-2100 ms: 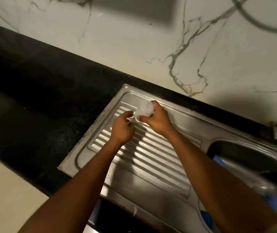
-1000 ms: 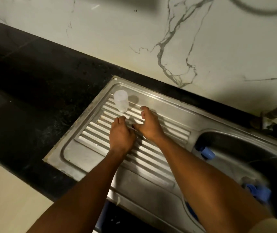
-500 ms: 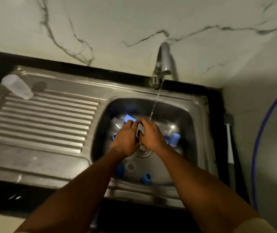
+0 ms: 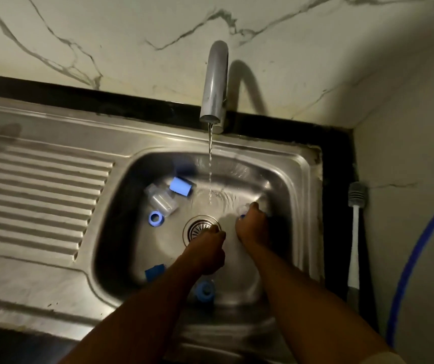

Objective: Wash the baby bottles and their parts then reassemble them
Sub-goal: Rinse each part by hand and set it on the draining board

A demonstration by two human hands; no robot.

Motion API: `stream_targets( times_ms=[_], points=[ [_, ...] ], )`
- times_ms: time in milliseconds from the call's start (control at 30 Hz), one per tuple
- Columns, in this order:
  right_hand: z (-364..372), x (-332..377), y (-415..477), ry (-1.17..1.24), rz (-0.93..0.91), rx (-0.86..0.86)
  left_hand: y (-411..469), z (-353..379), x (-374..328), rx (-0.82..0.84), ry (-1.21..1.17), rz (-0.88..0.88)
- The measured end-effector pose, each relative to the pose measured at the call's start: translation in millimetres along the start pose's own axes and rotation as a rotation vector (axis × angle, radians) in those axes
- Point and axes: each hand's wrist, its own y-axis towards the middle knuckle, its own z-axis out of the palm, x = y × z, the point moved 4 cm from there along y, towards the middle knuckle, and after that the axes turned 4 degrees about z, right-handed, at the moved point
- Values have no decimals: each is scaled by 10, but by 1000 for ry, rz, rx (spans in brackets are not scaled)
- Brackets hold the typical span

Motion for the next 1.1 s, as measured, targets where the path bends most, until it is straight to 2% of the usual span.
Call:
stream_targets(
  times_ms=[133,300,333,367,433,500,567,633,733,800,933,1100],
  points=[
    [13,141,271,-144,-54,-61,151,-22,66,-62,-69,19],
    [84,269,439,-443,-150,-63,226,-95,184,-150,-144,5],
    [83,275,454,-428,-141,-76,224,-123,207,-179,-168,-4],
    [63,296,457,-338,-130,-88,224,-157,237,-216,-210,-18],
    [57,351,434,30,-114,-90,225,-235,339,-322,-391,-120],
    [111,424,308,521,-49,29,213,-331,465,-462,-747,-275],
    [209,499,124,910,51,233,202,-414,519,-525,-1131,-329],
    [281,566,-65,1101,120,438,193,-533,518,-508,-1268,-263],
    [303,610,-210,1271,136,549,181,-732,446,-488,-1223,-90],
    [264,640,-244,1238,71,508,198,-788,431,-516,-1155,-31],
    [115,715,-213,982,-164,286,201,-846,443,-600,-1051,-7],
    [21,761,-250,644,-403,44,195,-879,403,-571,-1156,14]
  ],
)
